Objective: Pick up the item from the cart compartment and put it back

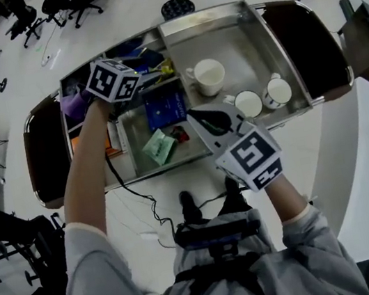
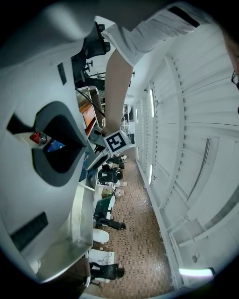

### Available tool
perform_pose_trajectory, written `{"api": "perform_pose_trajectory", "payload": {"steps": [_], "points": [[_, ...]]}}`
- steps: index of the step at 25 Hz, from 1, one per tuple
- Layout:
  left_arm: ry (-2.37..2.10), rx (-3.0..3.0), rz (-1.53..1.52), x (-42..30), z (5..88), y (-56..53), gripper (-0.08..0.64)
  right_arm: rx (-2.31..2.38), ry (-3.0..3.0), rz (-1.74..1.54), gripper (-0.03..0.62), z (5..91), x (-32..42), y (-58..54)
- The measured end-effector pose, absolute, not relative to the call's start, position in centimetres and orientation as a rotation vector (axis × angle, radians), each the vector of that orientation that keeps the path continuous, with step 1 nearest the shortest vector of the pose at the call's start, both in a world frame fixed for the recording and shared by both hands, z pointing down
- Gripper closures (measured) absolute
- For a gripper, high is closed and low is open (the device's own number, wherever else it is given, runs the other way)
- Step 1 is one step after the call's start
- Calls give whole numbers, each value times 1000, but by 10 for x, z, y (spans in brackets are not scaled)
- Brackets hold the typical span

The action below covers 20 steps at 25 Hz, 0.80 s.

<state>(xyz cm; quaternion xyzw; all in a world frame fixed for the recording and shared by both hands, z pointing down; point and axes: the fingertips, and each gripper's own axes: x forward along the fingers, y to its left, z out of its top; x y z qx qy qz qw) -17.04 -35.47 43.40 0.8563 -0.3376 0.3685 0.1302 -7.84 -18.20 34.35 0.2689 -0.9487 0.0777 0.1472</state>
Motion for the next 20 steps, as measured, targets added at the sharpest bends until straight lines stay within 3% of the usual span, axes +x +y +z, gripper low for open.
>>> {"api": "perform_pose_trajectory", "payload": {"steps": [20], "points": [[-743,2366,1393,-154,513,-390,270,895,-2677,311,583,363,-42,-194]]}}
